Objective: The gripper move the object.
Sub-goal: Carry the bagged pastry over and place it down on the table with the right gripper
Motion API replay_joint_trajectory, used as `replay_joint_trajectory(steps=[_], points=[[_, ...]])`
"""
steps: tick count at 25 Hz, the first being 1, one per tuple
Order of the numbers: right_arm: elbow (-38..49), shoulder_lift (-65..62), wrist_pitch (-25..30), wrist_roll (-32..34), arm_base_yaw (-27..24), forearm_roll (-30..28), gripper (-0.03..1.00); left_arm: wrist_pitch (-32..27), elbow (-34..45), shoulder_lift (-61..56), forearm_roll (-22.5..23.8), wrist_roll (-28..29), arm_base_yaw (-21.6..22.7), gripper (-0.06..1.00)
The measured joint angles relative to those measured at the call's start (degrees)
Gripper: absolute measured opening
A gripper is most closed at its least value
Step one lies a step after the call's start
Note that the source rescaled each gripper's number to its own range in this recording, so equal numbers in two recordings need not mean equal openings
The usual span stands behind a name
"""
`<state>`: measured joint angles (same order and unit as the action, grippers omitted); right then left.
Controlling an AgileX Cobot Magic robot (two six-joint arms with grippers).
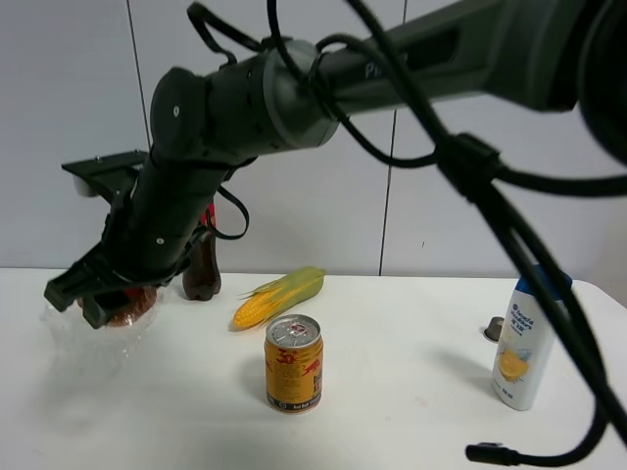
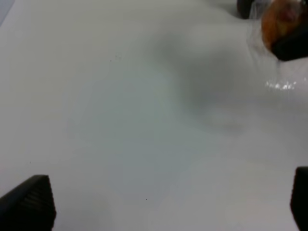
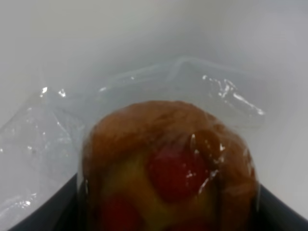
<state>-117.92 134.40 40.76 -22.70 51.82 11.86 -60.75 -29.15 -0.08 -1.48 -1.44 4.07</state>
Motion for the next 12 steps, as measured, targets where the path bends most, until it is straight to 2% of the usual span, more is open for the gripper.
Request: replay_joint_trajectory(steps=[8,12], points=[[0.00,4.08,0.29,0.49,0.00,-2.50,0.00,0.00,0.00,0.00,0.00,0.00,0.00,1.00],[0.00,4.08,0.24,3.76,0.00,-6.89,0.00,0.00,0.00,0.00,0.00,0.00,0.00,1.00]])
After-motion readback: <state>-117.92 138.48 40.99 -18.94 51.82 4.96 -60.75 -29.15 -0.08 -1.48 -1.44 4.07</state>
